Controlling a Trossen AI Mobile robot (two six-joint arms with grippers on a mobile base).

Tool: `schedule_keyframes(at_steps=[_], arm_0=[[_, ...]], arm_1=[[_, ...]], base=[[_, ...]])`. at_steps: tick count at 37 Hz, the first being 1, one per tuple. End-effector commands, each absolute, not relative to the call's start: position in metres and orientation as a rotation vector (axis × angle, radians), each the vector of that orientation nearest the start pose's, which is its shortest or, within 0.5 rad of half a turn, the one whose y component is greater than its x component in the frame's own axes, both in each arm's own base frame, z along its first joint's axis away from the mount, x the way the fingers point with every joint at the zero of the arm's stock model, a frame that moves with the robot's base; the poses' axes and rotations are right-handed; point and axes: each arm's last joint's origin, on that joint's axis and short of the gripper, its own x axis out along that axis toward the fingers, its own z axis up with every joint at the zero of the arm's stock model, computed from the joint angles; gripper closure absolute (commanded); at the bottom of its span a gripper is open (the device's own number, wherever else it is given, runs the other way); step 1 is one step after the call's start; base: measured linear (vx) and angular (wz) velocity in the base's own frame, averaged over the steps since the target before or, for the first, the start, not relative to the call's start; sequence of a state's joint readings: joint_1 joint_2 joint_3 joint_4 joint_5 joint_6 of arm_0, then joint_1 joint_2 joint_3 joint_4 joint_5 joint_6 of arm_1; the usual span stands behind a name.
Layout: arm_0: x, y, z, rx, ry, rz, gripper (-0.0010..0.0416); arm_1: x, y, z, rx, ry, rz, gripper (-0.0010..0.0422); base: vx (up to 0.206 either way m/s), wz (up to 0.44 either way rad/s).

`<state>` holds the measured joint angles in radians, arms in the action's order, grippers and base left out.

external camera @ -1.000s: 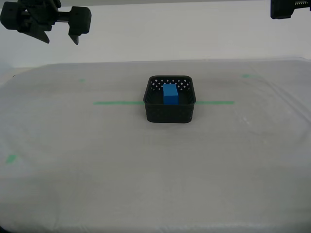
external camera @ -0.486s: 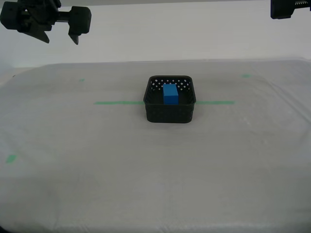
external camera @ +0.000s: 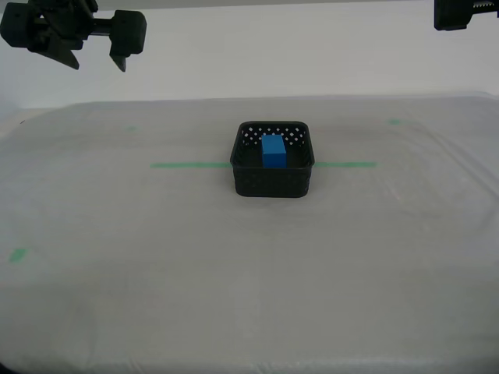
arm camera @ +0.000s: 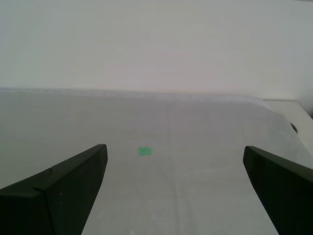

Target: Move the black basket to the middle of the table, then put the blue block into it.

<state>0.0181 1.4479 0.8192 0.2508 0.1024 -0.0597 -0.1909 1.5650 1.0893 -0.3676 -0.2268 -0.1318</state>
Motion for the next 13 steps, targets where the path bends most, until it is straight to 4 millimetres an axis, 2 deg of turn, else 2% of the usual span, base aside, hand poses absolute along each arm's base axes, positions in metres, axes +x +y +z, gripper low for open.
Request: schedule_keyframes(at_steps=[1,13], arm_0=[[0.311,0.0029,0.235,-0.082,0.375,-0.072,0.0016],[0.311,0.0029,0.235,-0.082,0.375,-0.071,0.0017]], arm_1=[[0.3229,-0.0556,0.2371,0.053,0.82,0.088,0.0055],[0.3229,-0.0556,0.2371,0.053,0.82,0.088,0.0055]], base=[[0.0,0.0],[0.0,0.0]])
